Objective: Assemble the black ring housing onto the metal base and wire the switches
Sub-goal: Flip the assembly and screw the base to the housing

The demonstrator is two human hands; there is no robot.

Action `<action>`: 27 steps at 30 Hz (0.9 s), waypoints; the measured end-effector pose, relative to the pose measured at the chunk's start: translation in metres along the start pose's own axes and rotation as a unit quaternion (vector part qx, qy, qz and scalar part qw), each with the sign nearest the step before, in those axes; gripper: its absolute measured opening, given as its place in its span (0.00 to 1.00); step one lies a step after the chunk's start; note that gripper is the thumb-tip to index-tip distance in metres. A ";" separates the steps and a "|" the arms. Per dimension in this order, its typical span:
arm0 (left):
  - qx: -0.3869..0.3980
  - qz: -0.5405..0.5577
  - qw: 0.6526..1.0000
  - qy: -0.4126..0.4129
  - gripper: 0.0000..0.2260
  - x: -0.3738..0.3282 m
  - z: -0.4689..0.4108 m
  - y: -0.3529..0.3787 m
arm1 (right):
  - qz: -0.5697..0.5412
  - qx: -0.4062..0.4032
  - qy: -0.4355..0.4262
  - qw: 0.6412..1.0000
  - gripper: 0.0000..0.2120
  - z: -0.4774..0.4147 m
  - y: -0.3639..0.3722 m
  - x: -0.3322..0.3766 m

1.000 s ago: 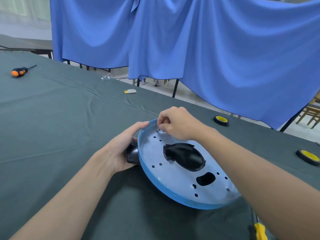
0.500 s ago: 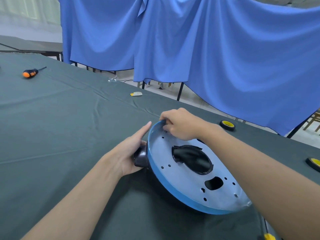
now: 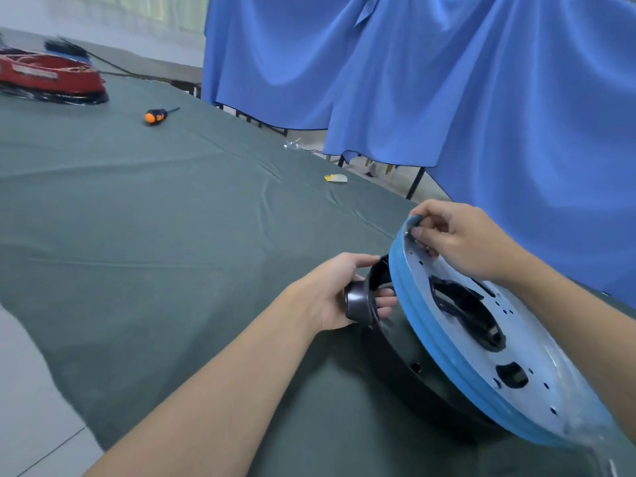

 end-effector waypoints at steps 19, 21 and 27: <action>0.016 -0.032 0.999 0.006 0.20 0.001 -0.001 -0.004 | 0.057 -0.048 -0.001 0.997 0.08 0.000 0.038 0.008; 0.017 -0.036 0.999 0.005 0.19 0.000 0.001 -0.004 | 0.048 -0.058 0.002 0.997 0.07 0.005 0.038 0.007; 0.019 -0.050 0.999 0.005 0.20 0.000 0.003 -0.003 | 0.025 -0.061 0.038 0.997 0.02 0.007 0.035 0.001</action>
Point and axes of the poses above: each hand's wrist, its own z-axis away from the middle knuckle, its own y-axis out of the palm, x = y × z, the point moved 3 cm from there along -z, towards the middle knuckle, and after that the axes turned 8 degrees about z, right-handed, at the moved point
